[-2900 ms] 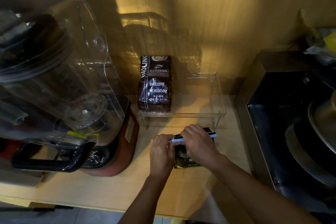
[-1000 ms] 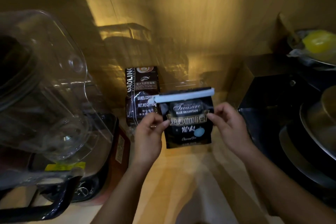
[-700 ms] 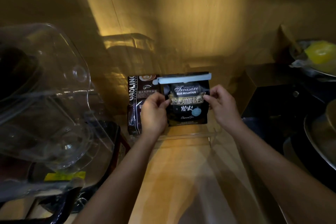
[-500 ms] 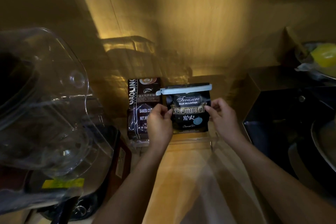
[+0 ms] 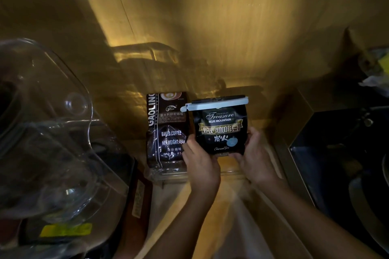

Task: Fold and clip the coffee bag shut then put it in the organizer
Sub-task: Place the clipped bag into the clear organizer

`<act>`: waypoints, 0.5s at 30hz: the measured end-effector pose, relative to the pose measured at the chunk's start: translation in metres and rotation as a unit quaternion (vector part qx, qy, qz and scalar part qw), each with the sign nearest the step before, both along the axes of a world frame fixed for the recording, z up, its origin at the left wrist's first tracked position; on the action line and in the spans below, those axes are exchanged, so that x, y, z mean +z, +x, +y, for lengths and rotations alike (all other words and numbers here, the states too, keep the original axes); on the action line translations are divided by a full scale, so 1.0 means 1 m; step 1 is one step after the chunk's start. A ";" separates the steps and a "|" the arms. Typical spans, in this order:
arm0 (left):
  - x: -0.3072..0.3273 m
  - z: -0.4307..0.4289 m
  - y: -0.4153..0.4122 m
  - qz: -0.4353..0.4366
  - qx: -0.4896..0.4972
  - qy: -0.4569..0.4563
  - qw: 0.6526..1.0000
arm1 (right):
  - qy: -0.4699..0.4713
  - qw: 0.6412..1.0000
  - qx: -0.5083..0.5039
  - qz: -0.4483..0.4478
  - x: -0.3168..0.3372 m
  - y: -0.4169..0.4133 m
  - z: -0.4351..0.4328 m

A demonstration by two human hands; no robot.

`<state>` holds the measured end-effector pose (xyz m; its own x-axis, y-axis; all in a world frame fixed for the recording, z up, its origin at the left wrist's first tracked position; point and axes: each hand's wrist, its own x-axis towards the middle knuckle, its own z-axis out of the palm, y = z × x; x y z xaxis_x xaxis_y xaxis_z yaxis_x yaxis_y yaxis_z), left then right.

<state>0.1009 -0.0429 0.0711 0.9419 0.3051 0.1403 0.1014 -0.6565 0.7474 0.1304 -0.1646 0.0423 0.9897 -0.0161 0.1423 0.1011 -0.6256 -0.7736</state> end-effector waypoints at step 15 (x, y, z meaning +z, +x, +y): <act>0.010 -0.020 0.084 0.048 0.077 -0.102 0.991 | -0.076 0.997 0.006 -0.026 0.006 0.077 -0.003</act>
<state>0.1848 -0.0632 0.0813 0.8883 0.4585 -0.0258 0.2646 -0.4650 0.8448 0.2070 -0.1681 0.0484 0.9808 0.0207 0.1941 0.1468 -0.7337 -0.6635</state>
